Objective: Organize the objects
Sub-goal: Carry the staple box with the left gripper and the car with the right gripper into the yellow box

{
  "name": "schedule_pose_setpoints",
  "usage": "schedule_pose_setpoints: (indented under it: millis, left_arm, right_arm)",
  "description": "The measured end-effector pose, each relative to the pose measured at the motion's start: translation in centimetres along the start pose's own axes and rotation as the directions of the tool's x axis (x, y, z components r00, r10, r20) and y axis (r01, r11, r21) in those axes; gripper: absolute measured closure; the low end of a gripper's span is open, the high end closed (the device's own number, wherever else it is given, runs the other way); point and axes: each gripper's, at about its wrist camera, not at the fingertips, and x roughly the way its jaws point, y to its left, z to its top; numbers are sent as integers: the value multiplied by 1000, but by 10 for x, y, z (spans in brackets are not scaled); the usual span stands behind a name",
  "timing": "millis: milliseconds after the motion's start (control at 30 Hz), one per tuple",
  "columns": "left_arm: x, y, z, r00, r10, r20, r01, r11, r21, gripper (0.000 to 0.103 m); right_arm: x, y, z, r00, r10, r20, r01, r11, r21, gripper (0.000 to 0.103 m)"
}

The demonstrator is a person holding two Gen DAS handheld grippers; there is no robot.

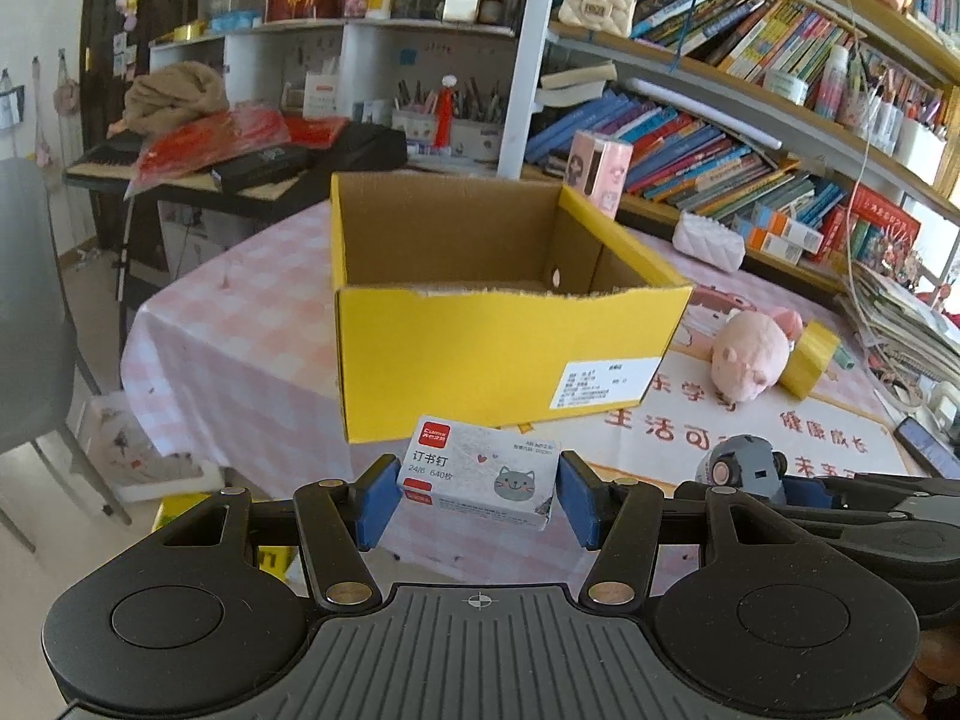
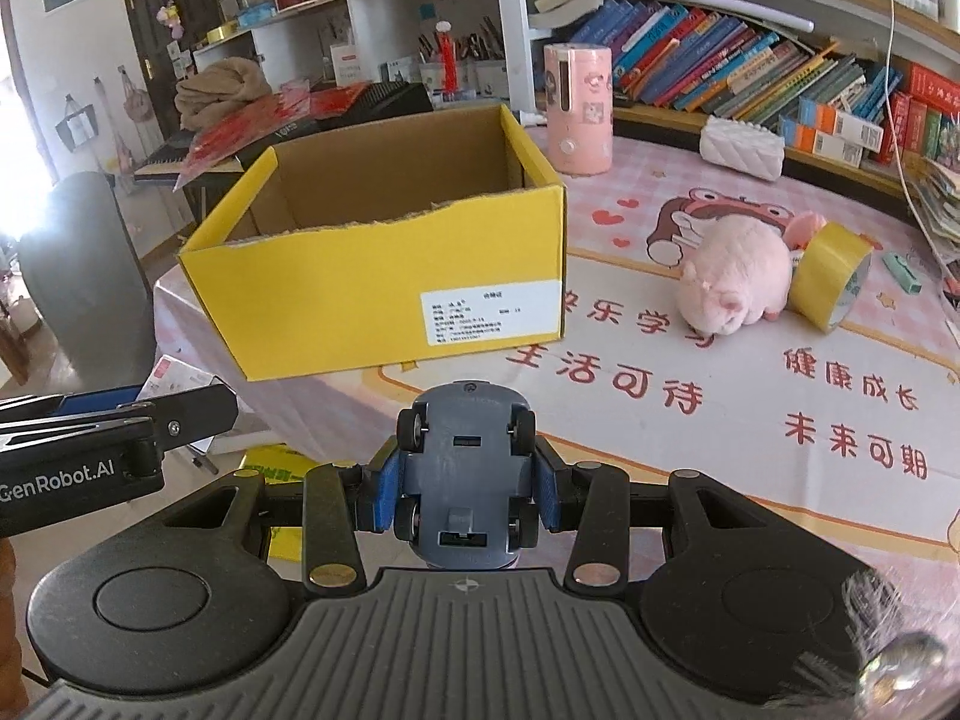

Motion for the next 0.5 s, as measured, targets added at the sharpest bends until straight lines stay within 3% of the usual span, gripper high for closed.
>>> schedule_pose_setpoints:
  millis: [500]
  left_arm:
    - [-4,7,27,997,2,80,-2,1000,-4,48]
  right_arm:
    - [-9,13,28,996,-4,85,8,999,-47,63]
